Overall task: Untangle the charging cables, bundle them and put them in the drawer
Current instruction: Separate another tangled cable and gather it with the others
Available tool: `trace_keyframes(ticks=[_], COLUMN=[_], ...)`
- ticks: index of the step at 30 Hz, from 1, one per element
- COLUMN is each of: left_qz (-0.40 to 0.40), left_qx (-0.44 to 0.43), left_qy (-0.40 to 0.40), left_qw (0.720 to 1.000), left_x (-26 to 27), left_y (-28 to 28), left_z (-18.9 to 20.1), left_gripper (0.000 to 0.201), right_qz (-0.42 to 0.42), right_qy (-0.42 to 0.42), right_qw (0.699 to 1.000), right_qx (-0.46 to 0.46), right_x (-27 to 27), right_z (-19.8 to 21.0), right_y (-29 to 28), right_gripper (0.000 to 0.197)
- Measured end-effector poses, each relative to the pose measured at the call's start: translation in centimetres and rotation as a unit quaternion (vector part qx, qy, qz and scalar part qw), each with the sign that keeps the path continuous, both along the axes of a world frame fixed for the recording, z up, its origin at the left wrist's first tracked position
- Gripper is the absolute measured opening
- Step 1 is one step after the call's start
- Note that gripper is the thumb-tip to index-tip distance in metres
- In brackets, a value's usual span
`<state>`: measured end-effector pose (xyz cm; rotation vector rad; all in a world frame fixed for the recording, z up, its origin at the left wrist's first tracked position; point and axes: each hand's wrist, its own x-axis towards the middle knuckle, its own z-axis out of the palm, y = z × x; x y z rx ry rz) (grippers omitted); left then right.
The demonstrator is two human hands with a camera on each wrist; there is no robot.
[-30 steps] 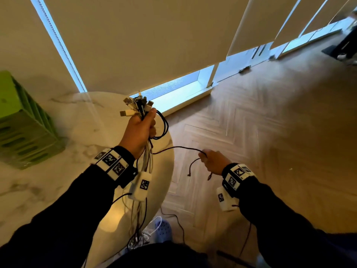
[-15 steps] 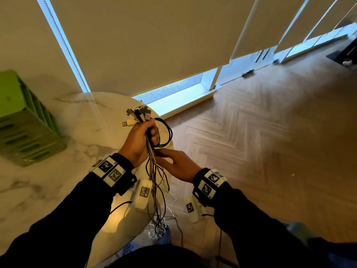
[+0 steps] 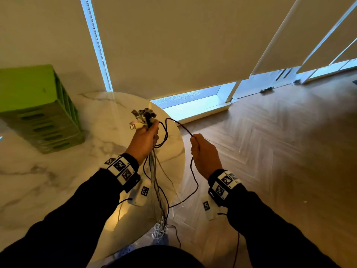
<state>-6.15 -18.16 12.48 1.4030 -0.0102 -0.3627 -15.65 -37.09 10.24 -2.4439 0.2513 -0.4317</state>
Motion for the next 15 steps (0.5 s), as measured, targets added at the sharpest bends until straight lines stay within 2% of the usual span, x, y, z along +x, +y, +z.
trace_keyframes(ticks=[2,3,5,7,8,9,11,13,15], left_qz=[-0.006,-0.010,-0.013,-0.024,-0.033,-0.038,-0.045,-0.044,-0.035], left_qx=[-0.040,-0.055,-0.078,-0.101,-0.111,-0.116,-0.122,-0.125,-0.128], left_qy=[0.010,0.013,0.021,0.032,0.034,0.035,0.038,0.047,0.052], left_qw=[0.999,0.998,0.997,0.994,0.993,0.992,0.991,0.990,0.990], left_x=[0.0,-0.1,-0.2,-0.4,-0.5,-0.6,-0.7,-0.7,-0.6], left_y=[0.2,0.4,1.0,1.5,1.6,1.7,1.8,1.8,1.9], left_z=[0.2,0.3,0.6,0.9,1.1,1.3,1.5,1.5,1.4], left_gripper=[0.030,0.031,0.032,0.031,0.031,0.031,0.031,0.031,0.032], right_qz=[-0.076,-0.100,-0.096,-0.043,-0.016,0.017,0.107,0.197,0.243], right_qy=[0.007,0.040,0.216,0.401,0.443,0.437,0.334,0.238,0.209], right_qw=[0.996,0.993,0.971,0.910,0.891,0.895,0.935,0.951,0.946], right_qx=[0.047,0.043,-0.027,-0.094,-0.098,-0.087,-0.045,0.003,0.047], right_x=[0.4,0.6,0.8,0.6,0.3,0.2,0.3,0.7,1.1], right_z=[-1.0,-1.4,-1.8,-2.1,-2.1,-2.0,-1.5,-1.0,-0.5], right_y=[-1.5,-2.5,-4.2,-4.9,-4.7,-4.2,-2.3,0.2,2.8], right_gripper=[0.026,0.026,0.026,0.036,0.048,0.063,0.074,0.066,0.056])
